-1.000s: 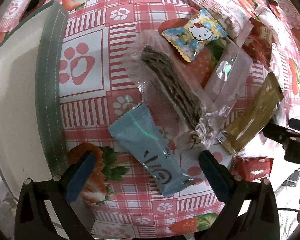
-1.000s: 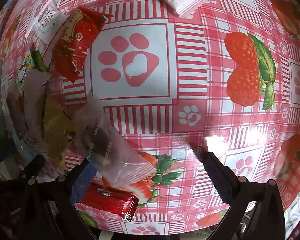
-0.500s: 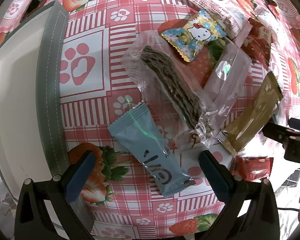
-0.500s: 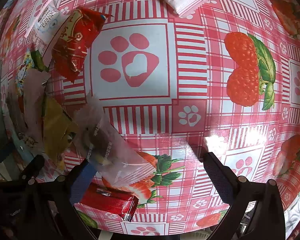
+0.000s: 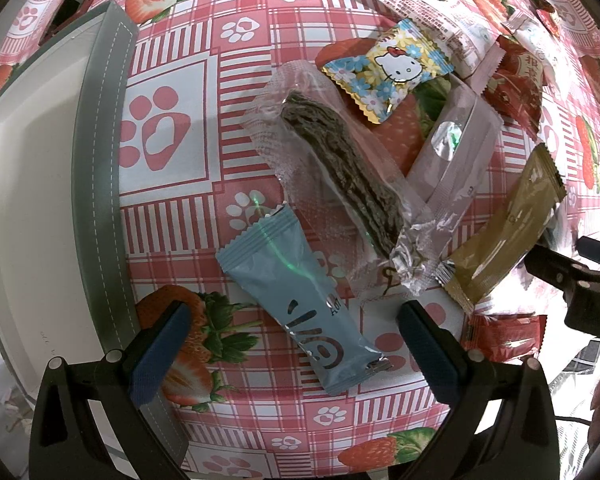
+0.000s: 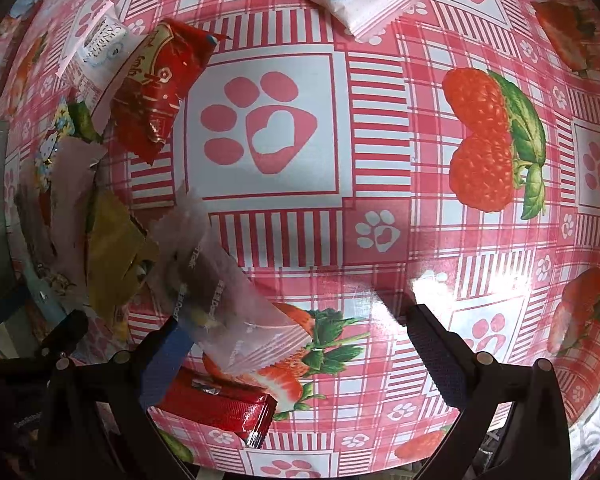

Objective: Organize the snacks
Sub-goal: 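Move the left tool over the snack pile beside the white tray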

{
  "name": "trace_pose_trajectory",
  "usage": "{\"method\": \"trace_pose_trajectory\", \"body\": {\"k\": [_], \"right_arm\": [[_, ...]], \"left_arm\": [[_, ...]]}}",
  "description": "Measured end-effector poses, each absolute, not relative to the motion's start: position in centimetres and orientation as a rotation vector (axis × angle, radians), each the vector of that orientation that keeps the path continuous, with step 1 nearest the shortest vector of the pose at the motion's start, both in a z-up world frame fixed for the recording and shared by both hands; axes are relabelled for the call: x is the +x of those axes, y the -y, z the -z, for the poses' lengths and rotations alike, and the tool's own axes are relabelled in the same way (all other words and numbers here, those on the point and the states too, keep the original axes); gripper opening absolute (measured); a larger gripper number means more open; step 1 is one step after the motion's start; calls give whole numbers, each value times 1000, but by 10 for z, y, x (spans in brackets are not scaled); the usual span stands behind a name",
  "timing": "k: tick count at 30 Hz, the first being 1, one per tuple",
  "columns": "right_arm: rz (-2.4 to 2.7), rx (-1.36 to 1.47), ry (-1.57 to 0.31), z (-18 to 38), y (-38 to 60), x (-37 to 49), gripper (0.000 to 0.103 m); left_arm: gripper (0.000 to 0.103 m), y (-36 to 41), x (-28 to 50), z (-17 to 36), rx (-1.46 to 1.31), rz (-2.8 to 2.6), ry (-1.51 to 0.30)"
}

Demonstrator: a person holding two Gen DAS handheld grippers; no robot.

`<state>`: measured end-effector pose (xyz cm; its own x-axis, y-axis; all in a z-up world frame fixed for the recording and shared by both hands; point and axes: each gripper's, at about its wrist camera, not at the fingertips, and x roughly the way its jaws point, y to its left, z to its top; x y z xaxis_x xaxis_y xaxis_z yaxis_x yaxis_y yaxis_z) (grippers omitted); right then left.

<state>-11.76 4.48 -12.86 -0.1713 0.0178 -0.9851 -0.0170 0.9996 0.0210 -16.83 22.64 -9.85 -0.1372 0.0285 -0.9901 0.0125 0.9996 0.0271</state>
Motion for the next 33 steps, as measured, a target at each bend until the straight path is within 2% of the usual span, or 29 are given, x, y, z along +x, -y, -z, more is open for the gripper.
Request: {"method": "trace_pose_trajectory", "body": {"k": [14, 33], "right_arm": [[-28, 0, -1712, 125, -44, -148, 103], [-28, 1, -1710, 124, -45, -148, 103]], "left_arm": [[103, -226, -168, 98, 34, -12, -1708], [103, -227, -168, 98, 34, -12, -1704]]}}
